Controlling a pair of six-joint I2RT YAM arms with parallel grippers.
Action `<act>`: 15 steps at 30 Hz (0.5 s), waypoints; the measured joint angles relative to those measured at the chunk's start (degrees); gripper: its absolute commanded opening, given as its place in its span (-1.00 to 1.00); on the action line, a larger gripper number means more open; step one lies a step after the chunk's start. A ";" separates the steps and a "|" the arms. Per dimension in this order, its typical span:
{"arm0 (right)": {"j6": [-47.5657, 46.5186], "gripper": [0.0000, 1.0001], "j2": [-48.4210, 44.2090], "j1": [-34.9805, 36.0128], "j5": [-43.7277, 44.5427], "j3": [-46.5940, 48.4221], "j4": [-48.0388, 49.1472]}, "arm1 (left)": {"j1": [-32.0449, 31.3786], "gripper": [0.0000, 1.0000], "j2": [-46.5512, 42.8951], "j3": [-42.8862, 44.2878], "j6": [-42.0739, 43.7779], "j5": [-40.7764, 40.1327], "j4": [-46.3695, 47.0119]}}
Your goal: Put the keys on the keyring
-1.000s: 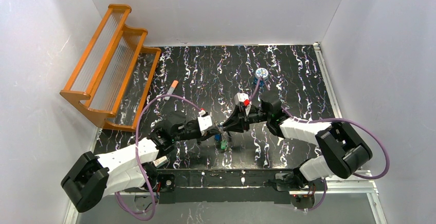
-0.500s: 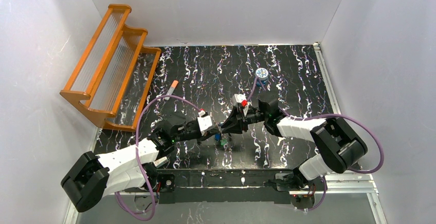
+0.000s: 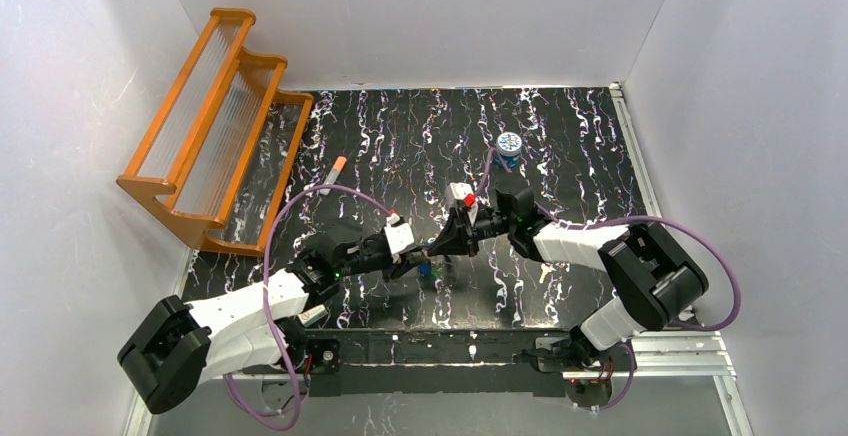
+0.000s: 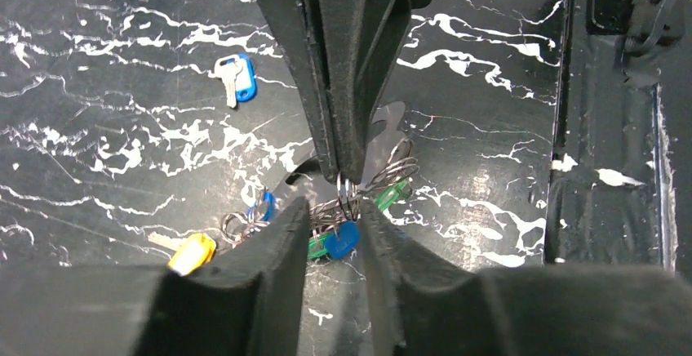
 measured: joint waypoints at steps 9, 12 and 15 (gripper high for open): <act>-12.87 -0.97 -2.51 3.69 5.97 7.67 -22.29 | -0.09 -0.28 -4.17 3.72 3.76 -4.61 -11.39; -15.89 -0.97 -2.51 5.57 8.83 9.66 -28.61 | -0.09 -0.26 -5.70 4.31 4.63 -4.76 -14.60; -17.75 -0.97 -2.51 7.39 12.00 10.51 -33.62 | -0.15 -0.28 -6.51 4.31 4.98 -4.33 -17.31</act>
